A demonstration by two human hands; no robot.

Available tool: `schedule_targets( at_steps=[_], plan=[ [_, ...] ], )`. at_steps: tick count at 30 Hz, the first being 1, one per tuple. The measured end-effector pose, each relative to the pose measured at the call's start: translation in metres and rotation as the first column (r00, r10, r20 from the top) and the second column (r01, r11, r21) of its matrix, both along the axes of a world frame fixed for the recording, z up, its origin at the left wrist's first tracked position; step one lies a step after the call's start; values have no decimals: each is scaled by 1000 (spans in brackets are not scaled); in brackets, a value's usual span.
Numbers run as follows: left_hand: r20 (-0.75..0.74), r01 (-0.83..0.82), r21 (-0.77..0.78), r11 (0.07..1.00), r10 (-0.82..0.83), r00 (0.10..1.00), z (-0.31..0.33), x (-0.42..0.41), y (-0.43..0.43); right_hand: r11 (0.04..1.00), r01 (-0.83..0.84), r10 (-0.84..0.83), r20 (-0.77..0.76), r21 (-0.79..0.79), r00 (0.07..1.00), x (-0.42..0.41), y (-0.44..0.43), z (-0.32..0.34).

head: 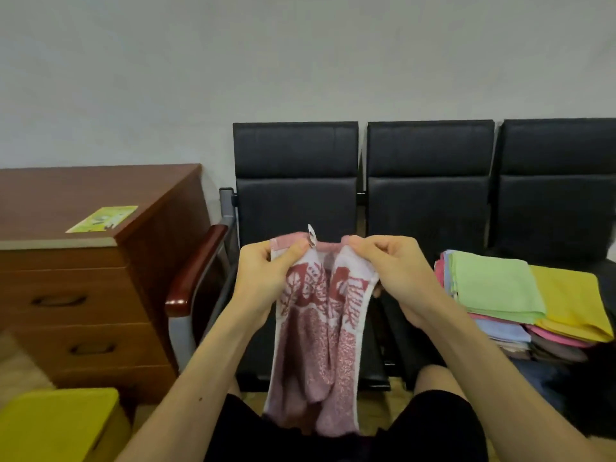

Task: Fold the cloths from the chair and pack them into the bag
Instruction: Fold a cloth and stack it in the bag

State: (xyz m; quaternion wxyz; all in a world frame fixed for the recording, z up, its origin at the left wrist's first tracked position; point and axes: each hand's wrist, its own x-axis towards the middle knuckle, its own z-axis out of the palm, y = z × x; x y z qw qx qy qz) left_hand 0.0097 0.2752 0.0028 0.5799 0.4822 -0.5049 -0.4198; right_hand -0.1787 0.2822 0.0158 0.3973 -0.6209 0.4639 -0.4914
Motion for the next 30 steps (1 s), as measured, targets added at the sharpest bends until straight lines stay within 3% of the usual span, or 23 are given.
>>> schedule_targets(
  at_steps=[8,16,24,30],
  plan=[
    [135,88,-87,992,-76,988,-1,-15,-1,1000,16,-16,32,-4,999,19,-2,0],
    [231,126,-75,989,-105,967,0,-19,2,999,17,-18,24,38,1000,21,-5,0],
    [330,282,-154,947,-220,918,1,-23,1,999,5,-6,51,36,999,16,-8,8],
    [210,249,-169,954,-212,954,6,-18,-7,999,-42,39,100,32,994,7,-12,6]
  ],
)
